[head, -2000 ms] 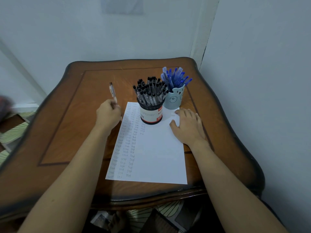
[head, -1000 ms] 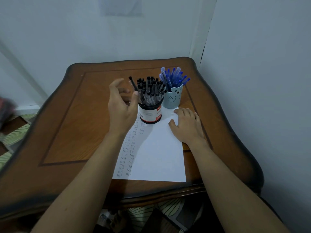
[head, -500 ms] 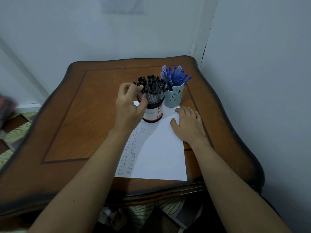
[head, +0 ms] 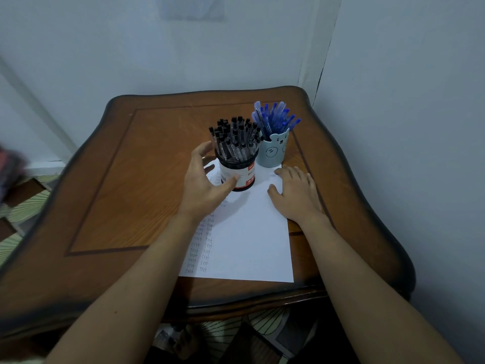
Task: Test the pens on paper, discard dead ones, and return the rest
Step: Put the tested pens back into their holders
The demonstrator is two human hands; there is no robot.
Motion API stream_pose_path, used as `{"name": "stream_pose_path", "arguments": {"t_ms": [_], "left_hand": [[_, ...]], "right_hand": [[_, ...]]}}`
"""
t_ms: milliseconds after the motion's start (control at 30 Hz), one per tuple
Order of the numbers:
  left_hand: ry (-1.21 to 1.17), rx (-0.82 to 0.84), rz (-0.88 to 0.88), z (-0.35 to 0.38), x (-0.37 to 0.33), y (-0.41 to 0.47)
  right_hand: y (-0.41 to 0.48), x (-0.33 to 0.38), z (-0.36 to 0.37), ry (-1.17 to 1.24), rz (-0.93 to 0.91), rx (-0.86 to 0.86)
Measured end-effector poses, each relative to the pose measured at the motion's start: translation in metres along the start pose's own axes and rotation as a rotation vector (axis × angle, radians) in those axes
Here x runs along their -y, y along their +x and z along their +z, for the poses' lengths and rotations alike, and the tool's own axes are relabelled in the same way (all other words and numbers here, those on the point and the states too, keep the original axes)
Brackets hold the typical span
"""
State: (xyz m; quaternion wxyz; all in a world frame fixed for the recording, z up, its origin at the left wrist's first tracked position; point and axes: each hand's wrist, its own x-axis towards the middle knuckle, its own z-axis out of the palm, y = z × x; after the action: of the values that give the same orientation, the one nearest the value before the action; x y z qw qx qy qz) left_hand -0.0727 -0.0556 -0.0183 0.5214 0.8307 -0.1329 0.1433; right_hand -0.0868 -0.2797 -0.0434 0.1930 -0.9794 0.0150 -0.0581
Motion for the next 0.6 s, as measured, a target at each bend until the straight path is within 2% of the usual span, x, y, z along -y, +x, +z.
{"name": "stream_pose_path", "arguments": {"t_ms": [167, 367, 600], "left_hand": [[-0.047, 0.082, -0.08, 0.007, 0.002, 0.009], [-0.079, 0.066, -0.098, 0.012, 0.006, 0.019], [-0.075, -0.079, -0.095, 0.005, 0.009, 0.028]], "right_hand": [[0.011, 0.0, -0.003, 0.225, 0.056, -0.047], [0.031, 0.009, -0.015, 0.628, -0.021, -0.18], [0.039, 0.01, -0.002, 0.728, -0.018, -0.238]]}}
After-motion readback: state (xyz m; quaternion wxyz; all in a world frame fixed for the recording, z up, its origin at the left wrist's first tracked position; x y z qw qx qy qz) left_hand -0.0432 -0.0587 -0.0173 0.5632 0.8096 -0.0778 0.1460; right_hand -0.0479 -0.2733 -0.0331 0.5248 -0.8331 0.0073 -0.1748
